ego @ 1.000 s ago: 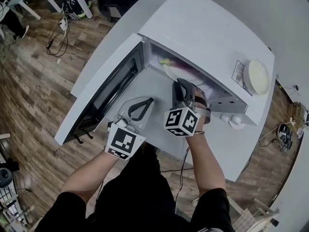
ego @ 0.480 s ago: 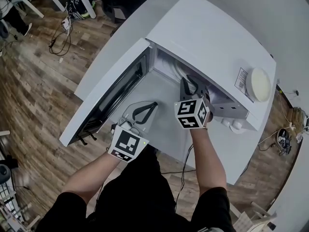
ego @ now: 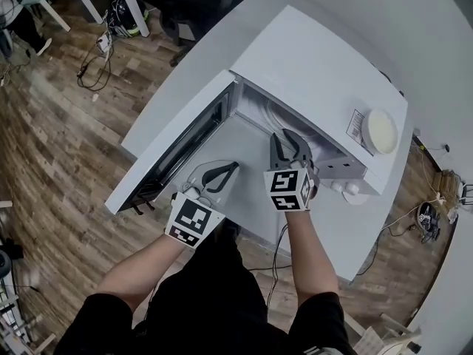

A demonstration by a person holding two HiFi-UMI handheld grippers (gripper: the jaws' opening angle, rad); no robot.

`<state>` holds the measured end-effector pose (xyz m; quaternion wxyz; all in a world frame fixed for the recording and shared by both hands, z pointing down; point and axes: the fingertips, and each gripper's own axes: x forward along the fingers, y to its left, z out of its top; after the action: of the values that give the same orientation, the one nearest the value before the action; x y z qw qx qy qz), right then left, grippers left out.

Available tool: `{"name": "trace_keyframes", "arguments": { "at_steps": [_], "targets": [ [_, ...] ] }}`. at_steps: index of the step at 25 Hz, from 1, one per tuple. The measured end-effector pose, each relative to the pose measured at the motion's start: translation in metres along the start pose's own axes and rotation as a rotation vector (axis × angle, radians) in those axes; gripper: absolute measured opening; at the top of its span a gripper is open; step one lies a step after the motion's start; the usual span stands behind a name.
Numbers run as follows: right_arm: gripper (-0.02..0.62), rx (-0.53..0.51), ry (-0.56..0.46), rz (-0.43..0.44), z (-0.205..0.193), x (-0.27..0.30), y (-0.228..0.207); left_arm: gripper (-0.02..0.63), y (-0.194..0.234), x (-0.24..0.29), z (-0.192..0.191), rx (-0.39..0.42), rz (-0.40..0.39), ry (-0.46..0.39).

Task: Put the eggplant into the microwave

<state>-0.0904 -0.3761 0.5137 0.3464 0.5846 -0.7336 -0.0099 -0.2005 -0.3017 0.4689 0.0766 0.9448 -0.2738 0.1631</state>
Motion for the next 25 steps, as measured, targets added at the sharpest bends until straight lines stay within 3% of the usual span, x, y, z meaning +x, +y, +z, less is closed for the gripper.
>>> {"name": "trace_keyframes", "arguments": {
  "at_steps": [11,15,21,25],
  "targets": [
    [0.094,0.193,-0.047,0.174,0.041,-0.116,0.056,0.009,-0.028,-0.075,0.041,-0.059,-0.021,-0.055],
    [0.083,0.259,-0.078,0.207,0.056,-0.151,0.065,0.009,-0.034,-0.1,0.052,-0.061,-0.02,-0.078],
    [0.041,0.252,-0.138,0.216,0.073,-0.201,0.076,0.009,-0.037,-0.133,0.069,-0.105,-0.009,-0.103],
    [0.031,0.342,-0.224,0.272,0.084,-0.235,0.072,0.009,-0.055,-0.143,0.081,-0.11,-0.017,-0.099]
  ]
}}
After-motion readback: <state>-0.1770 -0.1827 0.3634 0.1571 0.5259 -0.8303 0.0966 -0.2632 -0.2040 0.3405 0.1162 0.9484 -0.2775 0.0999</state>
